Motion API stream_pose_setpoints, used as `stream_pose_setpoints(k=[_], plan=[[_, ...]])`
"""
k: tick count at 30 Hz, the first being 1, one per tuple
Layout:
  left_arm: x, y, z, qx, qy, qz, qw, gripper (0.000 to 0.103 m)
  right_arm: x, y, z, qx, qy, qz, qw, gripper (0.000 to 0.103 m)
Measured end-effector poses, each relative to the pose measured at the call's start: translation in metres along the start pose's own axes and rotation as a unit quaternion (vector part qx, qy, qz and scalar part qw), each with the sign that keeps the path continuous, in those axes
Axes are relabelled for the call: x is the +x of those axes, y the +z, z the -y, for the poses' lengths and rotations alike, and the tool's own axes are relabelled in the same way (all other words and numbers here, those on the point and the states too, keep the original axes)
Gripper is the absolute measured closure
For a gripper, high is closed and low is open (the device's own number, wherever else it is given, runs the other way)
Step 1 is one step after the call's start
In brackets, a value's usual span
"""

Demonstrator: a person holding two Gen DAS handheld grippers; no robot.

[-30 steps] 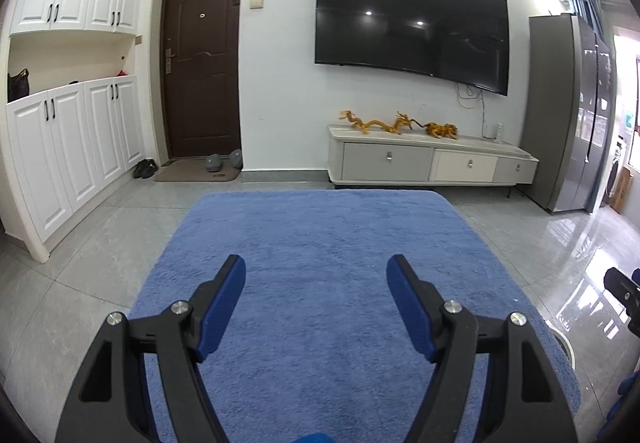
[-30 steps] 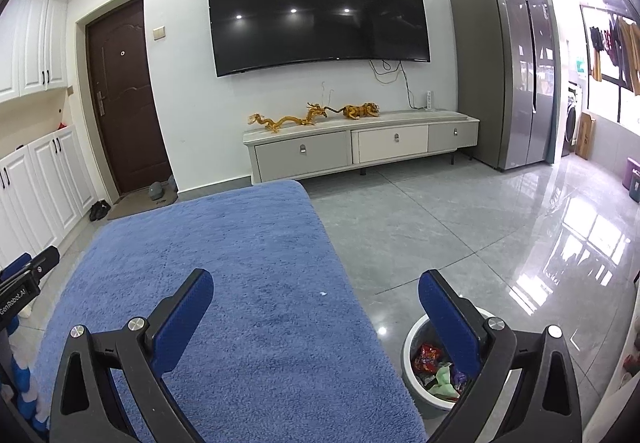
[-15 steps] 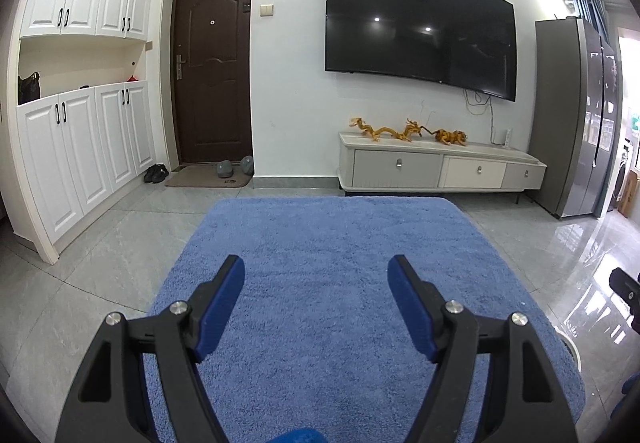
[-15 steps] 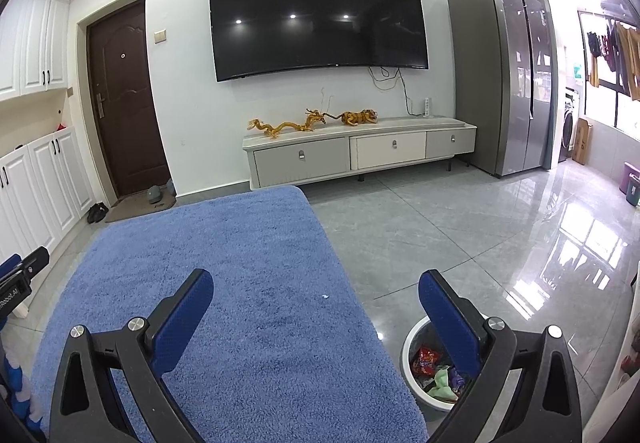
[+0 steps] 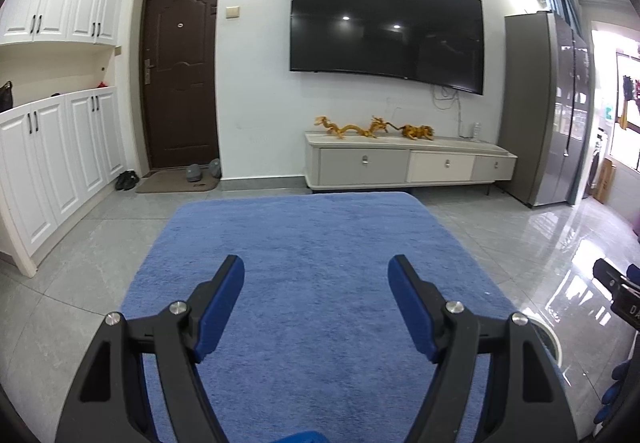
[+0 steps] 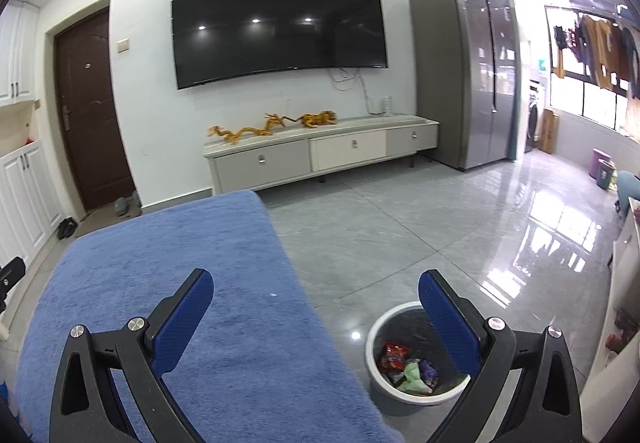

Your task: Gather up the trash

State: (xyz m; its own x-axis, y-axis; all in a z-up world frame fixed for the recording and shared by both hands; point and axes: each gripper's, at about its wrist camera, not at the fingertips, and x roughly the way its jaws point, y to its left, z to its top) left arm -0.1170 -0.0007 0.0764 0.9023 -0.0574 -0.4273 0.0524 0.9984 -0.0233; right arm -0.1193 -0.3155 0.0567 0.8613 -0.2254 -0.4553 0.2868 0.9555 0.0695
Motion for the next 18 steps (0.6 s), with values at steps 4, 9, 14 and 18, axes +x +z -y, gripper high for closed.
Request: stream_pose_setpoints(k=[4, 9, 14, 18], plan=[[-0.001, 0.001, 0.014, 0.009, -0.021, -0.003, 0.9997, 0.03, -0.005, -0.003, 0.007, 0.0, -0.013, 0.006, 1.0, 0.0], [-0.003, 0.004, 0.031, 0.023, -0.035, 0.002, 0.9991, 0.029, -0.01, -0.003, 0.011, -0.002, -0.026, 0.017, 1.0, 0.0], [-0.006, 0.005, 0.042, 0.032, -0.043, 0.008, 0.9985, 0.026, -0.011, -0.003, 0.02, 0.006, -0.029, 0.018, 0.999, 0.0], [-0.006, 0.005, 0.048, 0.038, -0.047, 0.008, 0.9981, 0.026, -0.011, -0.004, 0.024, 0.01, -0.03, 0.017, 0.999, 0.0]])
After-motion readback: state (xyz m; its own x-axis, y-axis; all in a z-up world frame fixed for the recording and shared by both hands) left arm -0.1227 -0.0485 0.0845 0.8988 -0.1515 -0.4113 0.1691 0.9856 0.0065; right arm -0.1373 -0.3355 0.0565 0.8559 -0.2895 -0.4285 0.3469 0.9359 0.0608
